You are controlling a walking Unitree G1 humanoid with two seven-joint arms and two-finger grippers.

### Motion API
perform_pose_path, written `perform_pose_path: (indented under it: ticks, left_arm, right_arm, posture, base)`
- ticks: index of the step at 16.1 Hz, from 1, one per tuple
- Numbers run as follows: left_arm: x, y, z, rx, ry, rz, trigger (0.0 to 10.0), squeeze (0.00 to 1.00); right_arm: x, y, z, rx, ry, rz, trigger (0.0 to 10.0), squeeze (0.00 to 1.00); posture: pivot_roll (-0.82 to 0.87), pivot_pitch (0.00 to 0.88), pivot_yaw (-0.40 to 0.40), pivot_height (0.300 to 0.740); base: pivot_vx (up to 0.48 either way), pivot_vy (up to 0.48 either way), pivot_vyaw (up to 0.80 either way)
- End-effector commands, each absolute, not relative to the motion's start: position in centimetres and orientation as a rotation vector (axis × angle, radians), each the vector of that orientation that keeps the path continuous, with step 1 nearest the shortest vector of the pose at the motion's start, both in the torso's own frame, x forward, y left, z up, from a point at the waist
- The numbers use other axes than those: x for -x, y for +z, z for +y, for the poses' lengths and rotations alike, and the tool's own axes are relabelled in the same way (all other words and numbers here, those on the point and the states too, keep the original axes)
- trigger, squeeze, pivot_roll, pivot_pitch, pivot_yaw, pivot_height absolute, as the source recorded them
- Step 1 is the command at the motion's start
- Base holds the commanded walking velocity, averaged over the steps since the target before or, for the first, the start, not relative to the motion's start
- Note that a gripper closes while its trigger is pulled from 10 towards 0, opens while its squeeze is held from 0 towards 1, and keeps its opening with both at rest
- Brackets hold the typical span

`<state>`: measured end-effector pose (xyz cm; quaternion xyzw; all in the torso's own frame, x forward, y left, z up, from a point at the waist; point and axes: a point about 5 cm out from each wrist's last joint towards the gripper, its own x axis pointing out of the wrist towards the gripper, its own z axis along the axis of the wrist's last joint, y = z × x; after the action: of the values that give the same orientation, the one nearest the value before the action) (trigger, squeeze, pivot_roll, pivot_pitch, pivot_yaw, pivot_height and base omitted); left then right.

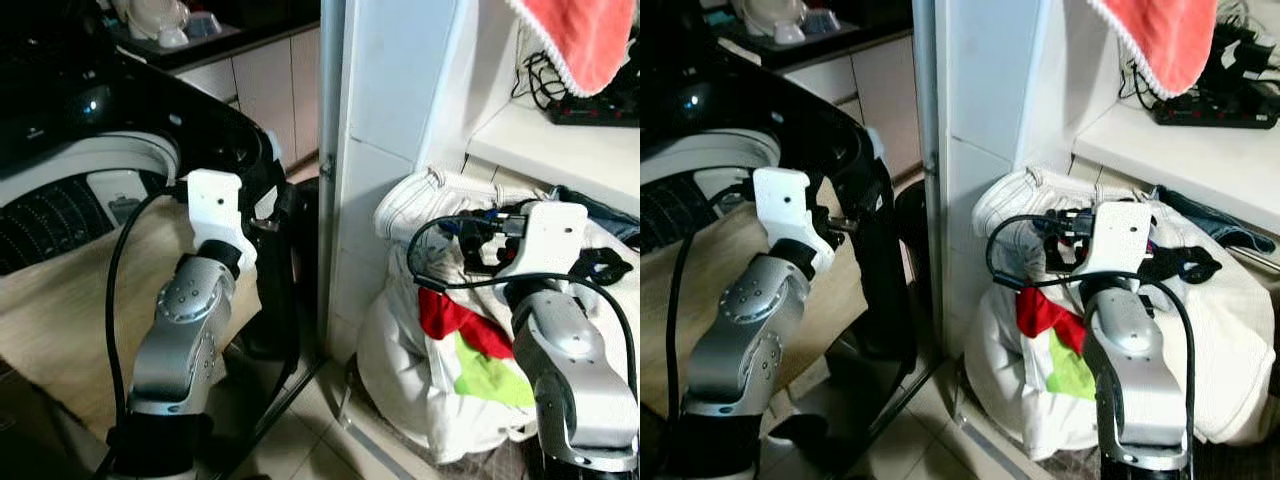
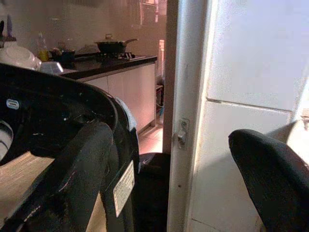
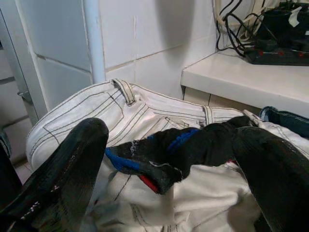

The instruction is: Clothes washing

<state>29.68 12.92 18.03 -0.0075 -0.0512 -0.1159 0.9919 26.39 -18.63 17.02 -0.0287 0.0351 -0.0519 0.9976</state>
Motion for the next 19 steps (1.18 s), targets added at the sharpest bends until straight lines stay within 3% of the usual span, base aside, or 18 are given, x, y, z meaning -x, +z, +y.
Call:
perform_pose_path:
  ticks: [1, 2, 3, 11, 13, 14, 15, 19]
  left_arm:
    - [-29.6, 17.9, 13.0, 0.003, -0.239, -0.095, 10.0, 0.00]
    - [-29.6, 18.0, 13.0, -0.004, -0.241, -0.099, 10.0, 0.00]
    - [-29.7, 17.9, 13.1, -0.006, -0.240, -0.098, 10.0, 0.00]
    - [-30.2, 18.3, 14.0, -0.042, -0.282, -0.106, 10.0, 0.00]
    - [-29.4, 18.6, 13.6, -0.039, -0.408, -0.114, 10.0, 0.00]
    - [-29.0, 18.7, 13.4, -0.035, -0.471, -0.118, 10.0, 0.00]
    - [-28.4, 18.7, 13.4, -0.029, -0.540, -0.103, 10.0, 0.00]
    - [-27.0, 18.5, 13.0, -0.033, -0.752, -0.069, 10.0, 0.00]
  right_arm:
    - [-26.5, 17.7, -18.7, 0.050, -0.106, 0.052, 10.0, 0.00]
    - [-26.5, 17.6, -18.7, 0.030, -0.105, 0.063, 10.0, 0.00]
    - [-26.6, 17.8, -18.9, -0.002, -0.090, 0.054, 10.0, 1.00]
    - [-29.5, 17.2, -21.5, 0.073, -0.165, 0.175, 10.0, 1.00]
    - [-29.4, 16.9, -23.7, 0.108, -0.368, 0.240, 10.0, 1.00]
    - [-28.8, 16.6, -24.1, 0.092, -0.419, 0.272, 10.0, 0.70]
    - [-28.0, 16.7, -24.3, 0.091, -0.451, 0.287, 10.0, 0.00]
    - [-26.4, 15.9, -24.6, 0.063, -0.501, 0.321, 10.0, 0.00]
  posture:
    - [-0.07, 0.000, 0.019, 0.740]
    - [-0.07, 0.000, 0.022, 0.740]
    - [-0.07, 0.000, 0.021, 0.740]
    - [-0.06, 0.000, 0.022, 0.740]
    - [-0.05, 0.000, 0.014, 0.740]
    - [-0.04, 0.000, 0.009, 0.740]
    - [-0.04, 0.000, 0.008, 0.740]
    - [-0.04, 0.000, 0.019, 0.740]
  base:
    - [0.000, 0.000, 0.00]
    - [0.000, 0.000, 0.00]
    - [0.000, 0.000, 0.00]
    - [0.000, 0.000, 0.00]
    - [0.000, 0.000, 0.00]
    - [0.000, 0.000, 0.00]
    - [0.000, 0.000, 0.00]
    - [0.000, 0.000, 0.00]
